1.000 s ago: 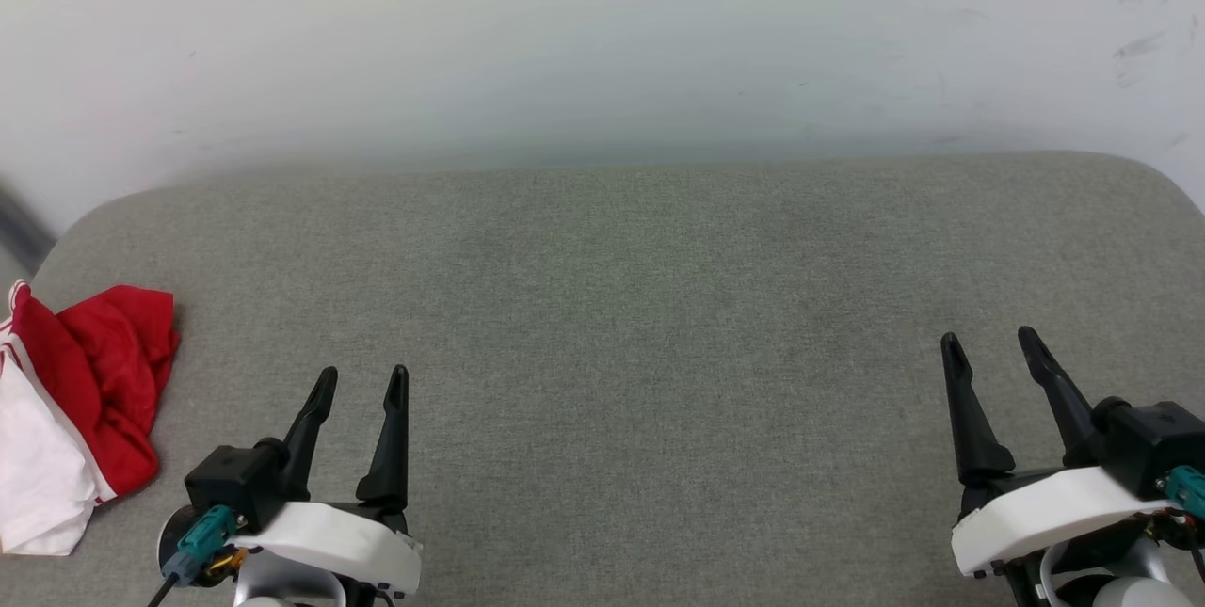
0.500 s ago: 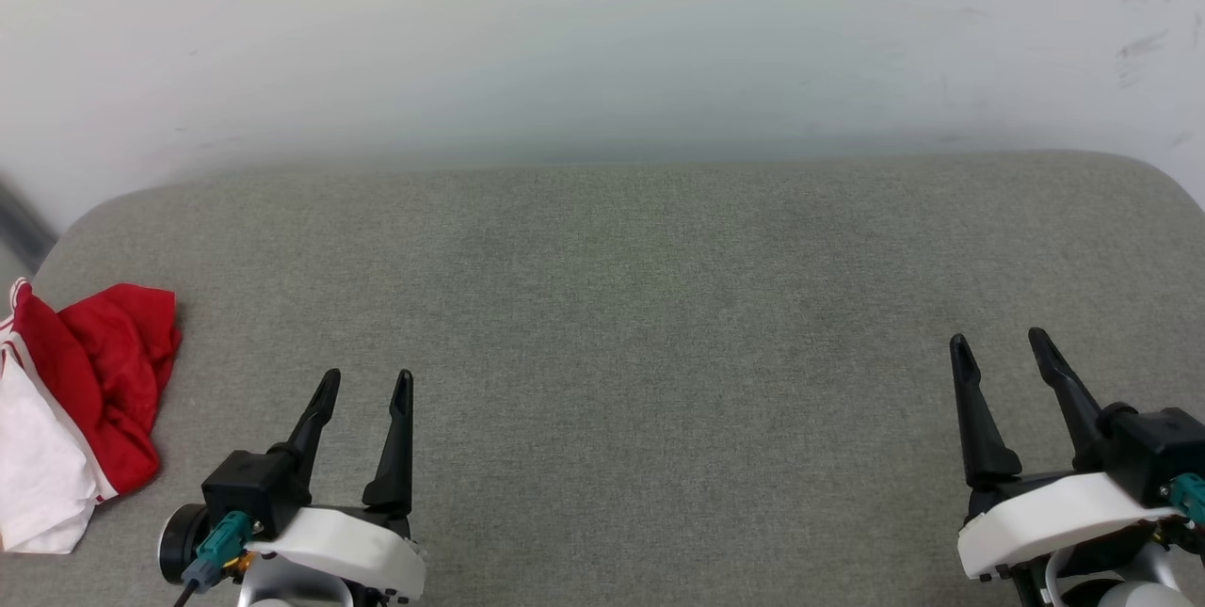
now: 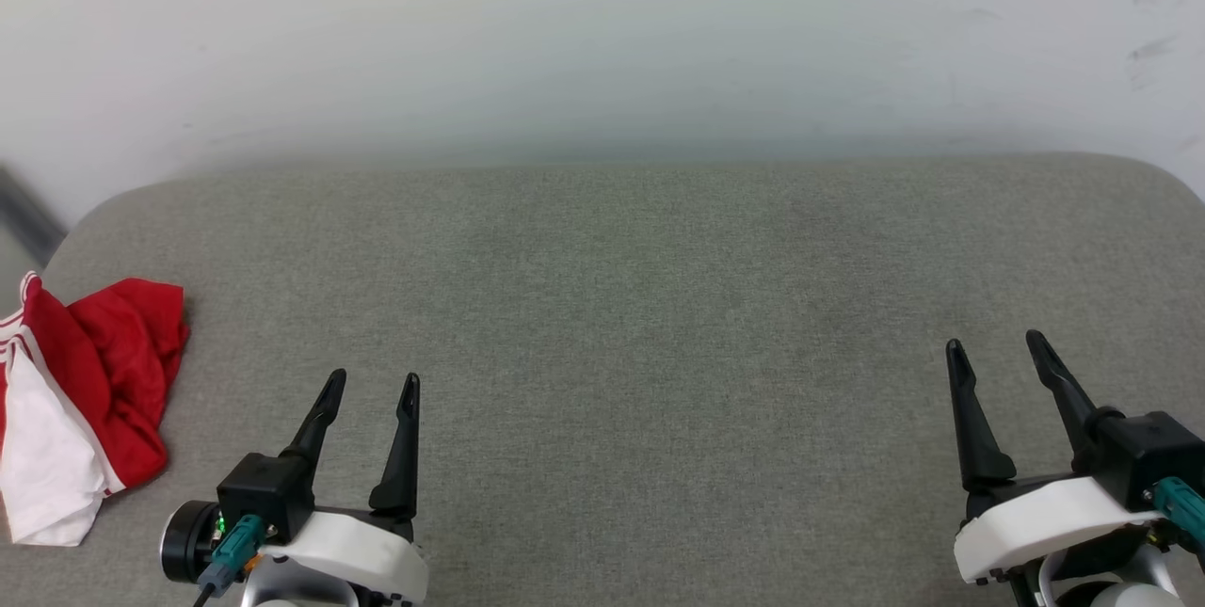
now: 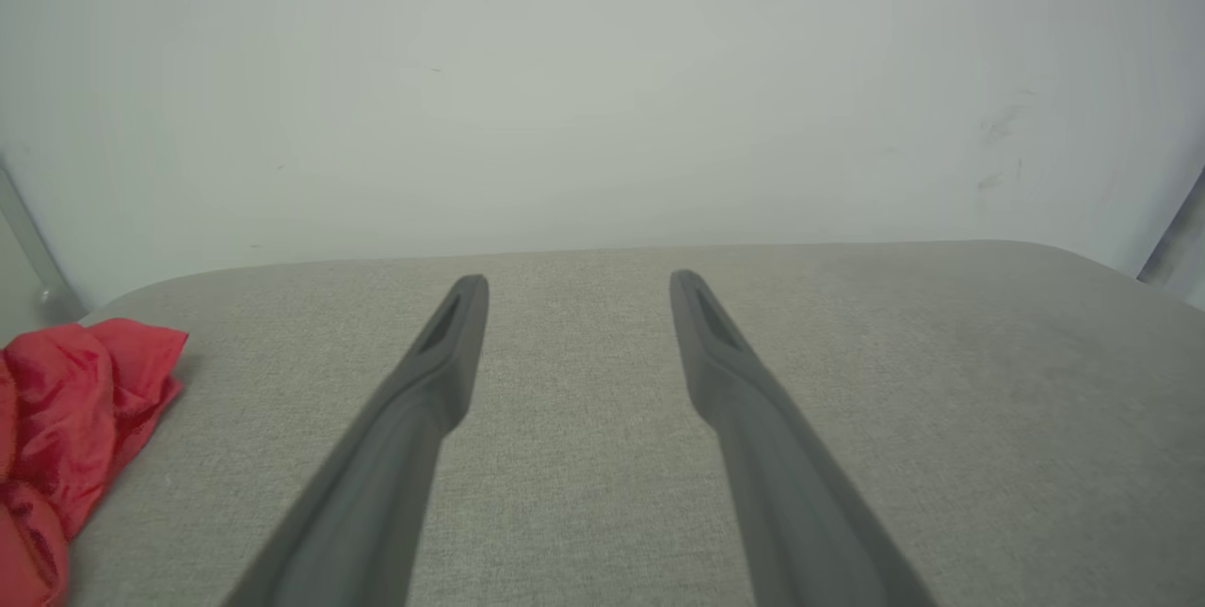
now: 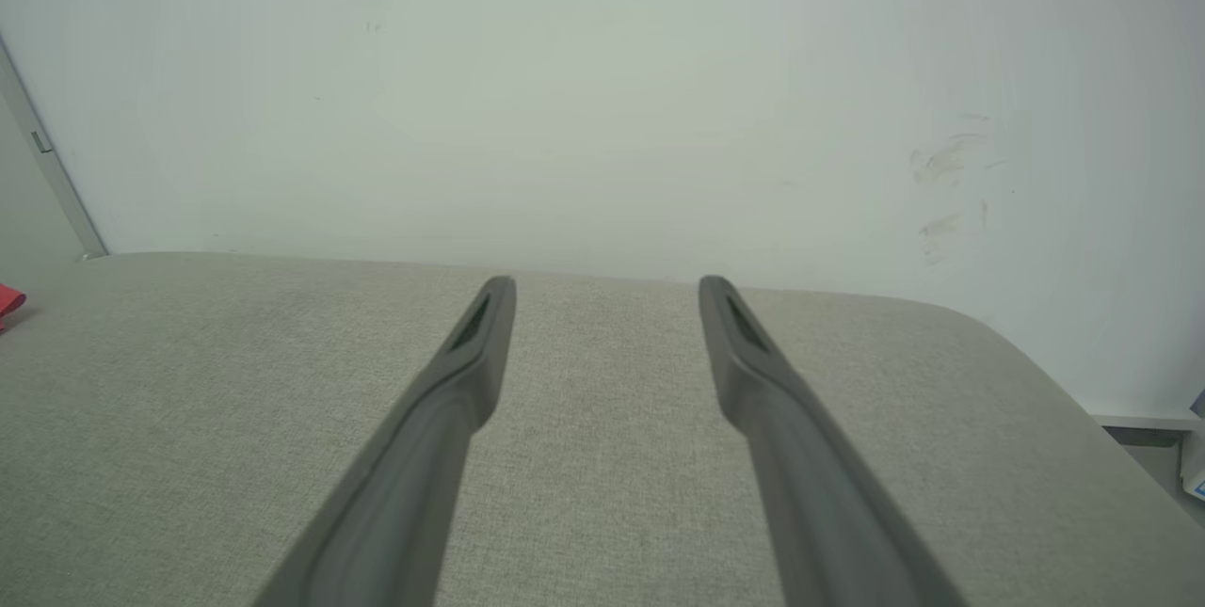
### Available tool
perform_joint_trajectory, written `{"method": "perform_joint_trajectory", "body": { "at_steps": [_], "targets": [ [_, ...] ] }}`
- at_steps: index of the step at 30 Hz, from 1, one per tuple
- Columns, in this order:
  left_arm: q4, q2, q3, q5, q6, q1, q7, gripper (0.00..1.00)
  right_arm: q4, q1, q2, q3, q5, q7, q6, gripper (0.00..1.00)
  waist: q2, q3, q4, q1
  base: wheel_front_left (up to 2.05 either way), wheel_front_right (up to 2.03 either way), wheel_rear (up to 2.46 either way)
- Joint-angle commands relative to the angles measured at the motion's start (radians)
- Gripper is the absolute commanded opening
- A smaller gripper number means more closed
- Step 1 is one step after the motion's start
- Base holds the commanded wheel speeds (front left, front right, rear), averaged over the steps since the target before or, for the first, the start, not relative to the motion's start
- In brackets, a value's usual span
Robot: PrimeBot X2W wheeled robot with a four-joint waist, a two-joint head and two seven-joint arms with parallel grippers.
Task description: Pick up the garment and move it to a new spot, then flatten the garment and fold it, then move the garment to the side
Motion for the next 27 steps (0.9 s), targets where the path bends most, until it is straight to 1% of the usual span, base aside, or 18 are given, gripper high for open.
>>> {"method": "perform_joint_trajectory", "body": {
  "at_steps": [1,8,13,19,27],
  "targets": [
    [0.003,-0.002,0.005,-0.004,-0.001,-0.009,-0.005,1.00,0.006,-0.006,0.002,-0.001,0.003,-0.006,0.000,1.00,0.0000,-0.001,0.004,-0.0001,0.00,0.00,0.00],
    [0.014,-0.001,0.010,-0.009,-0.002,-0.009,-0.005,1.00,0.016,-0.010,0.002,-0.007,0.009,-0.012,0.000,1.00,0.0000,-0.001,0.019,-0.0001,0.00,0.00,0.00],
    [0.027,0.001,0.014,-0.010,0.000,-0.021,-0.005,1.00,0.019,-0.005,0.002,-0.004,0.009,-0.018,0.000,1.00,0.0000,-0.001,0.052,-0.0001,0.00,0.00,0.00],
    [0.034,0.007,0.028,-0.007,0.007,-0.033,-0.004,1.00,0.005,-0.004,0.002,0.025,0.002,-0.019,0.000,1.00,0.0000,0.002,0.122,-0.0001,0.00,0.00,0.00],
    [0.035,0.013,0.052,-0.015,0.016,-0.035,-0.004,1.00,-0.015,-0.010,0.002,0.075,-0.010,-0.009,0.000,1.00,0.0000,0.008,0.245,-0.0001,0.00,0.00,0.00]
  ]
}}
